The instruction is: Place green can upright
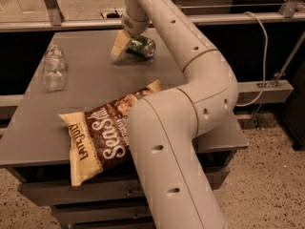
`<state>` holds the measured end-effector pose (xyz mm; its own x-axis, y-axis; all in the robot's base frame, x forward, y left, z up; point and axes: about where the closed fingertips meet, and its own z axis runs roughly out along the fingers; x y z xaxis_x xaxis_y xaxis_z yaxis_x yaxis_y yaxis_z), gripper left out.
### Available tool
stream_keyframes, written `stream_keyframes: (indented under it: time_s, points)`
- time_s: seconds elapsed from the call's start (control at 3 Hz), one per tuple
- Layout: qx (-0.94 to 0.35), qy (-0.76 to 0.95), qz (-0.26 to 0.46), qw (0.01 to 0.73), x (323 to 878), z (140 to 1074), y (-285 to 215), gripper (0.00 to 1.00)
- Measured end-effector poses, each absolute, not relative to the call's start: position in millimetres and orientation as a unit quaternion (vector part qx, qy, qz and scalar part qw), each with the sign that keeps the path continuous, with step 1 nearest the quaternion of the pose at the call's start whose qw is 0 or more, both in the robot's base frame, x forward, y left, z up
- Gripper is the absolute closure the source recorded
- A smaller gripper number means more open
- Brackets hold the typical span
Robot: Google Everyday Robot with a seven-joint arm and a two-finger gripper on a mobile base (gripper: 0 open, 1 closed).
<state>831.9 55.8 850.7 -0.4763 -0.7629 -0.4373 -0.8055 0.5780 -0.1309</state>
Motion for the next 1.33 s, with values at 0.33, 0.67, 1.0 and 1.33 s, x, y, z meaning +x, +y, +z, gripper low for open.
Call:
stream_keyframes:
  time_s: [0.33,0.67,1.0,1.33]
  points:
    - [-0.46,0.861,0.043,0.212,829,839,55,0.15]
    - [-0.46,0.864,0.041,0.201,829,831,53,0.38]
    - [-0.46,0.864,0.041,0.201,828,837,53,0.69]
    - [-0.46,0.864,0.041,0.201,826,841,53,0.98]
